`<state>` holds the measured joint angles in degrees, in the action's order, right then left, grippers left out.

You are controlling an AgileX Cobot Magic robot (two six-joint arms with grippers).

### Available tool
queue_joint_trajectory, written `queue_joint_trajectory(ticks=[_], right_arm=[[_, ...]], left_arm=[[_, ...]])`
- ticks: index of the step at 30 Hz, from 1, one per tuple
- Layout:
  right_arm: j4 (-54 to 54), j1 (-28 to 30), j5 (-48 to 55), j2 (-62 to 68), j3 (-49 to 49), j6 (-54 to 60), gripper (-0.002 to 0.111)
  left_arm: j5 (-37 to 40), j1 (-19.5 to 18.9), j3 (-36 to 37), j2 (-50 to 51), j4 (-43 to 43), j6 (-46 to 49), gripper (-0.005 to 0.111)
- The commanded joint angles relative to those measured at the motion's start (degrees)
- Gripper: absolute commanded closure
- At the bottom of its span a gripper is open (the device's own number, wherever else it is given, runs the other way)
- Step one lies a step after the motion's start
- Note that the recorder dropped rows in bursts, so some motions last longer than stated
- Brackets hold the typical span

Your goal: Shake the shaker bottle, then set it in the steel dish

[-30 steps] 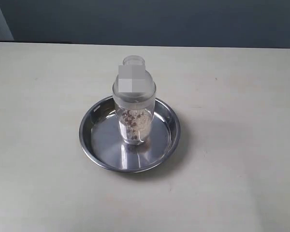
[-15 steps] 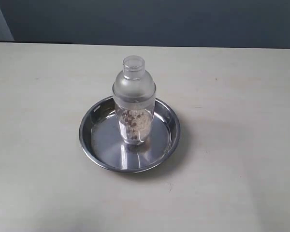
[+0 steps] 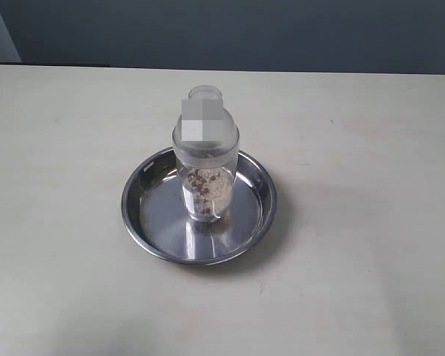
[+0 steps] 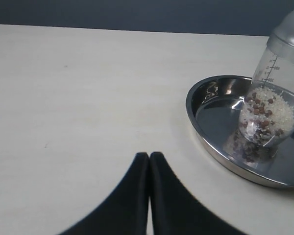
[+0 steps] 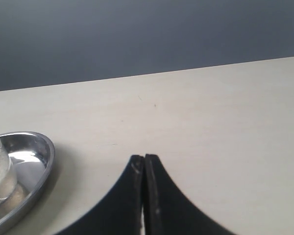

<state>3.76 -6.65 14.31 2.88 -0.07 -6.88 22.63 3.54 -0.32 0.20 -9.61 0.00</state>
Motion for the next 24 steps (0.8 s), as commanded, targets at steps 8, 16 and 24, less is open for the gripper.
queue_joint_trajectory(ticks=[8, 16, 24], right_arm=[[-0.04, -0.18, -0.88, 0.22, 0.07, 0.20, 0.109], [-0.04, -0.18, -0.88, 0.22, 0.07, 0.20, 0.109], [-0.04, -0.18, -0.72, 0.22, 0.07, 0.20, 0.109]], left_arm=[[-4.02, -0.02, 0.32, -0.20, 0.86, 0.00, 0.106], [-4.02, -0.02, 0.32, -0.20, 0.86, 0.00, 0.106], [-4.02, -0.02, 0.32, -0.20, 0.86, 0.00, 0.106]])
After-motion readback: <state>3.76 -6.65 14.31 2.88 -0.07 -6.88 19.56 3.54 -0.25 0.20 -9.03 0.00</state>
